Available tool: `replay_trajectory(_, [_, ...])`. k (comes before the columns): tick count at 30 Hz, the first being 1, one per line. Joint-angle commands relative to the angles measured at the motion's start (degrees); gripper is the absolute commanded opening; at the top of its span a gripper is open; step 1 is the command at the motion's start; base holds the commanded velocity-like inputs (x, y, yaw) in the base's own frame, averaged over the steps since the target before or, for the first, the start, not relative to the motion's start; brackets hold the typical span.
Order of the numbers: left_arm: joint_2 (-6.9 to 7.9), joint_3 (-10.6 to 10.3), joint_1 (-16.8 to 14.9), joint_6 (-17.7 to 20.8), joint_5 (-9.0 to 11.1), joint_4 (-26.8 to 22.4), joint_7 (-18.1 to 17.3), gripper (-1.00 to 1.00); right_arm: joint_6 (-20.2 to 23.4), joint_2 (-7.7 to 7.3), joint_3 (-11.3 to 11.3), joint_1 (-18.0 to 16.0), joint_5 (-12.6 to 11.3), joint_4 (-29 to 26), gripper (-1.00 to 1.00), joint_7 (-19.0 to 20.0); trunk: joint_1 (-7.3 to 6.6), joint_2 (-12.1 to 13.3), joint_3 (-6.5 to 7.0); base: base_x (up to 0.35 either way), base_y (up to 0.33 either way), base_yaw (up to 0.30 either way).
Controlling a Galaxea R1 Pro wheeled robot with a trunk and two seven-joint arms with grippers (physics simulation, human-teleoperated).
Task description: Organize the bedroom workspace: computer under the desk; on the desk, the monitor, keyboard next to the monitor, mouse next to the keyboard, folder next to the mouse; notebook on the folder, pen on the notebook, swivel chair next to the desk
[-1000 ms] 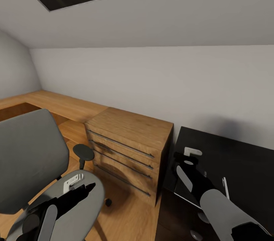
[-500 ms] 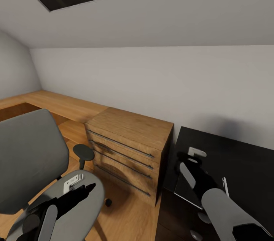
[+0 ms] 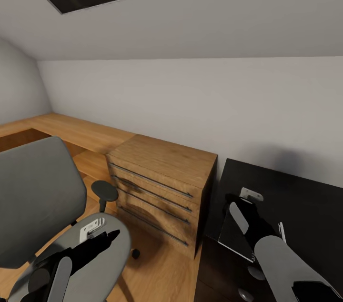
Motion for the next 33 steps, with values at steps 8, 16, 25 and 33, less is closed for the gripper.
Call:
replay_trajectory(8, [-0.02, 0.22, -0.05, 0.33, -0.24, -0.05, -0.44, 1.00, 0.49, 0.00, -0.16, -0.01, -0.62, -0.01, 1.00, -0.22, 0.00, -0.03, -0.36, 0.000, 0.000, 0.000])
replay_trajectory(16, [0.01, 0.23, -0.05, 0.33, -0.21, -0.05, -0.44, 1.00, 0.54, 0.00, -0.17, -0.01, -0.65, 0.01, 1.00, -0.22, 0.00, -0.03, -0.67, 0.000, 0.000, 0.000])
replay_trajectory(25, [0.02, 0.24, -0.05, 0.33, -0.11, -0.05, -0.44, 1.00, 0.55, 0.00, -0.15, -0.01, -0.65, 0.01, 1.00, -0.12, 0.00, -0.03, -0.73, 0.000, 0.000, 0.000])
replay_trajectory(33, [0.02, 0.24, -0.05, 0.33, -0.07, -0.05, -0.44, 1.00, 0.55, 0.00, -0.12, -0.01, -0.65, 0.08, 1.00, 0.01, 0.00, -0.03, -0.74, 0.000, 0.000, 0.000])
